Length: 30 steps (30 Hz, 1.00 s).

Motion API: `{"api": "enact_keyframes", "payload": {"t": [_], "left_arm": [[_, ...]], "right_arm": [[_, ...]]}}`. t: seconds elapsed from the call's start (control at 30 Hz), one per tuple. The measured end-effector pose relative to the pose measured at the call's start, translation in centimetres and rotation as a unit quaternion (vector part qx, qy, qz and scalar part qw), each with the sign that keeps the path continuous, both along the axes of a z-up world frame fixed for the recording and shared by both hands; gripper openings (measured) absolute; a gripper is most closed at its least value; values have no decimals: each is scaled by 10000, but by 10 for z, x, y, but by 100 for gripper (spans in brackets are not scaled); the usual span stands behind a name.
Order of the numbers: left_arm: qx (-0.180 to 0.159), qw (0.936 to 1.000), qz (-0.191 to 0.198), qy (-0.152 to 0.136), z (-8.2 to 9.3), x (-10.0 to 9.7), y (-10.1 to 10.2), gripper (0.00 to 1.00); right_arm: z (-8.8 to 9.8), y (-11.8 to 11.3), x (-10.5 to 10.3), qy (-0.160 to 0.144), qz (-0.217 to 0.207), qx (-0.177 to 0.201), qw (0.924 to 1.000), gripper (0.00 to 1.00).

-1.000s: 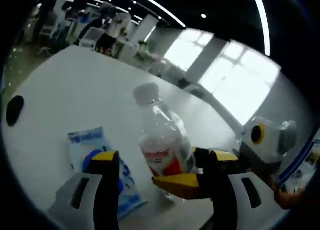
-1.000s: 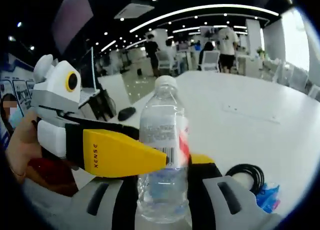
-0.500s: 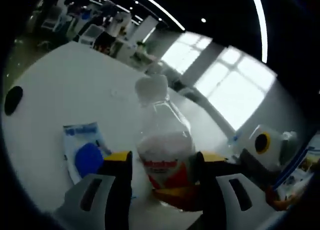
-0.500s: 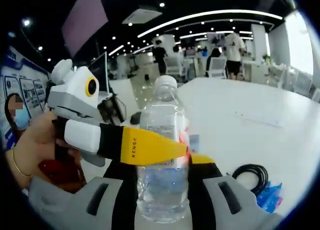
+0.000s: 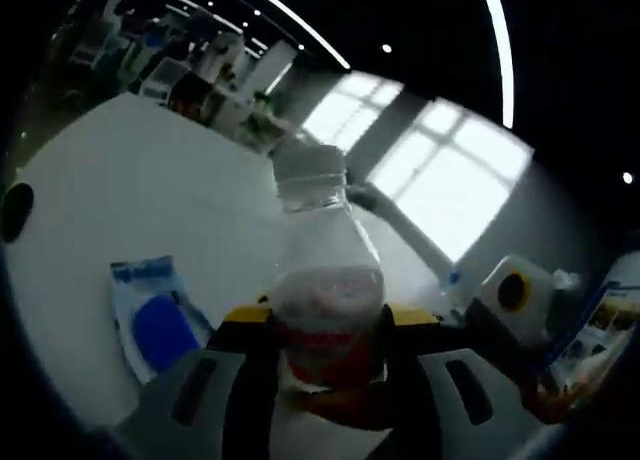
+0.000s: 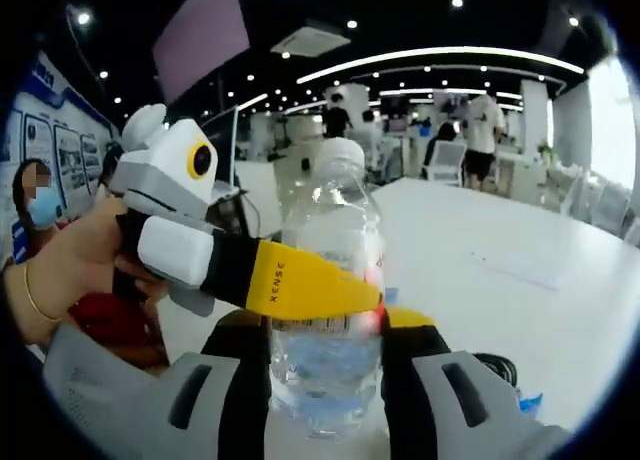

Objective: Arrange the tabletop items into an orderly group along one side of the table until the central work area is clear of visible clutter.

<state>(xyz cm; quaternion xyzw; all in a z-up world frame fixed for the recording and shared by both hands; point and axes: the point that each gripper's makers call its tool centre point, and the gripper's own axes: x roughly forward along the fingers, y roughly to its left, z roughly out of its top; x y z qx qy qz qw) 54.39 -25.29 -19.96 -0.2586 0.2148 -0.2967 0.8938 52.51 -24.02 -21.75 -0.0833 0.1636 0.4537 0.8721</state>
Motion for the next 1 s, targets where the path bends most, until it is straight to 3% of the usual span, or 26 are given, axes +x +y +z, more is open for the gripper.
{"api": "enact_keyframes", "payload": {"t": [0.17, 0.3, 0.37, 0.53, 0.67, 0.7, 0.73, 0.83, 1.0], "left_arm": [[513, 9972, -412, -353, 7, -3, -7, 37], [528, 9942, -726, -587, 14, -6, -11, 37], [502, 9911, -969, -766, 20, -10, -14, 37], [765, 9754, -1651, -1245, 33, -24, -23, 37], [729, 9627, -2216, -1370, 38, -39, -31, 37], [784, 9579, -2372, -1415, 37, -43, -33, 37], [862, 9492, -2599, -1551, 38, -50, -37, 37], [941, 9402, -2839, -1633, 38, -58, -40, 37], [774, 9312, -3087, -1777, 43, -68, -43, 37]], "right_arm": [[6, -6, -3, -7, 216, 85, 9997, 42], [11, -7, -10, -185, 638, 117, 9977, 45], [5, -10, -19, -42, 954, 60, 9954, 48], [-2, -20, -33, 149, 1330, 103, 9909, 52], [5, -22, -51, 458, 1672, 636, 9828, 56], [12, -22, -58, 552, 1813, 883, 9779, 56], [15, -22, -59, 565, 1832, 998, 9764, 56], [18, -26, -64, 670, 1933, 1155, 9720, 56], [19, -31, -72, 778, 2030, 1327, 9670, 57]]}}
